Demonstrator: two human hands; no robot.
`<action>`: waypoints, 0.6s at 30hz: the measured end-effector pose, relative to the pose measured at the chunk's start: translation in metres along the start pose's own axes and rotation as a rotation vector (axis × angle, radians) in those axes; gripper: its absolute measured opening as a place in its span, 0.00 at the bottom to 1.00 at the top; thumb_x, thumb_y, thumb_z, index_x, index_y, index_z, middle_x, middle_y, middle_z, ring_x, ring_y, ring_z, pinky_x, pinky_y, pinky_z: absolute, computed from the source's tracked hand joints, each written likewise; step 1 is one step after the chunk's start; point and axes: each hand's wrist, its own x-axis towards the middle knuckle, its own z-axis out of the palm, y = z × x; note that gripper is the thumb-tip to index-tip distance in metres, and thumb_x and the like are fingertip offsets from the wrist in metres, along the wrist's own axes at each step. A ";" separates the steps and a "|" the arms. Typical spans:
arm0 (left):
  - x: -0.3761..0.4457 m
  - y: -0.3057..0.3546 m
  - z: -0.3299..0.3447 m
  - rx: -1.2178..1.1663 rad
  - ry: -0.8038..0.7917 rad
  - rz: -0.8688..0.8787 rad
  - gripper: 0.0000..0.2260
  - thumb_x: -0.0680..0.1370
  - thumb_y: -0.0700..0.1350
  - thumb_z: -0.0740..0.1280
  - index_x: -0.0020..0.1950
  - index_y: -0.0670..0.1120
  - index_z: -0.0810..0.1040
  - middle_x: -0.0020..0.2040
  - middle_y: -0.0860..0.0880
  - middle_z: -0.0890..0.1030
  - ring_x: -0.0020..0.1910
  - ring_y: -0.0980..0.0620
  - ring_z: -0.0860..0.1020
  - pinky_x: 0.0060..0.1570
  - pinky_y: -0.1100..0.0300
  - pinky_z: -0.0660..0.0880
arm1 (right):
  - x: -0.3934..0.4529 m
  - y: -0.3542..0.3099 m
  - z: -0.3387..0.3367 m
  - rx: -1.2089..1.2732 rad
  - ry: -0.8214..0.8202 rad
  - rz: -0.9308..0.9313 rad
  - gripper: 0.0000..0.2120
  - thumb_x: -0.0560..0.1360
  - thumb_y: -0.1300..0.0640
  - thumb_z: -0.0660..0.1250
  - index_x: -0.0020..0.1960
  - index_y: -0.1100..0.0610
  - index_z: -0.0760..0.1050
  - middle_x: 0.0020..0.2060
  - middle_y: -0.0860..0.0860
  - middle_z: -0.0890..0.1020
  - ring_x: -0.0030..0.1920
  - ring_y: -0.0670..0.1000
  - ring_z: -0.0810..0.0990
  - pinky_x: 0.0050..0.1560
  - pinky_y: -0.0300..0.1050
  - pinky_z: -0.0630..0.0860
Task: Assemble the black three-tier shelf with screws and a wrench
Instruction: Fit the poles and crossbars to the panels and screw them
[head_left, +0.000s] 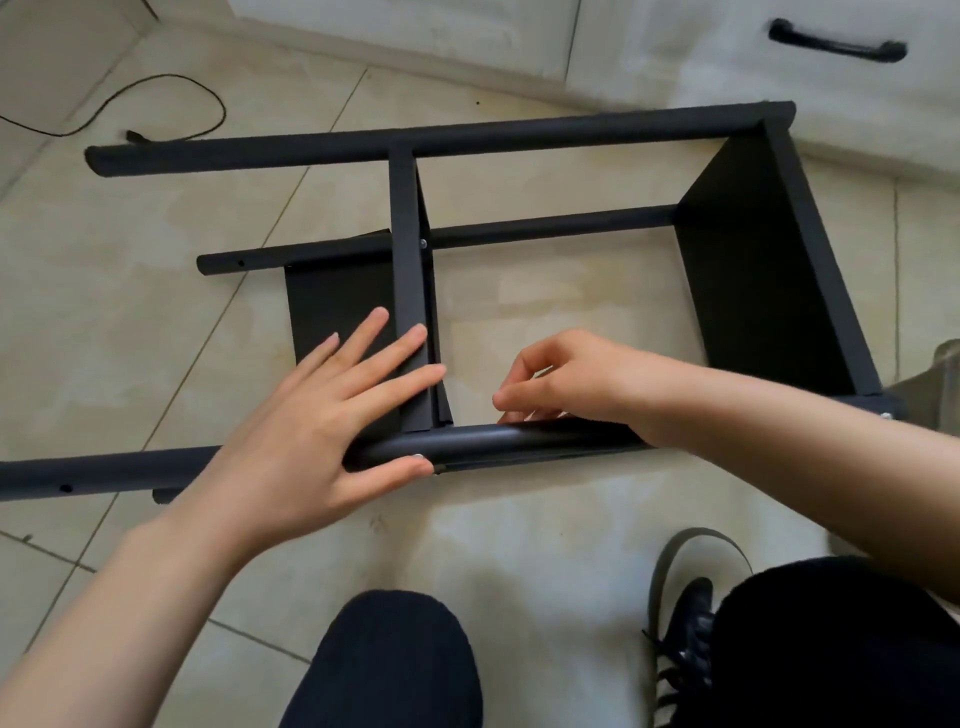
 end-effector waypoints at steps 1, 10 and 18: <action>-0.001 0.000 0.001 0.001 0.021 0.009 0.32 0.77 0.68 0.57 0.79 0.57 0.62 0.81 0.57 0.57 0.82 0.54 0.48 0.77 0.44 0.55 | 0.003 -0.001 -0.003 0.006 -0.045 0.011 0.04 0.75 0.54 0.73 0.43 0.54 0.82 0.33 0.44 0.85 0.32 0.39 0.79 0.35 0.29 0.74; -0.002 0.002 0.005 -0.006 0.044 0.009 0.31 0.79 0.63 0.61 0.80 0.53 0.63 0.81 0.55 0.58 0.81 0.56 0.54 0.78 0.55 0.54 | 0.036 -0.006 0.009 0.309 -0.343 0.059 0.05 0.74 0.66 0.71 0.49 0.60 0.81 0.39 0.53 0.85 0.38 0.48 0.81 0.49 0.39 0.79; -0.002 0.003 0.004 -0.032 0.043 0.008 0.31 0.78 0.62 0.62 0.79 0.51 0.64 0.81 0.54 0.59 0.80 0.55 0.56 0.77 0.54 0.56 | 0.055 -0.013 0.023 0.444 -0.516 0.086 0.06 0.78 0.65 0.66 0.44 0.59 0.79 0.37 0.54 0.82 0.34 0.46 0.81 0.43 0.36 0.80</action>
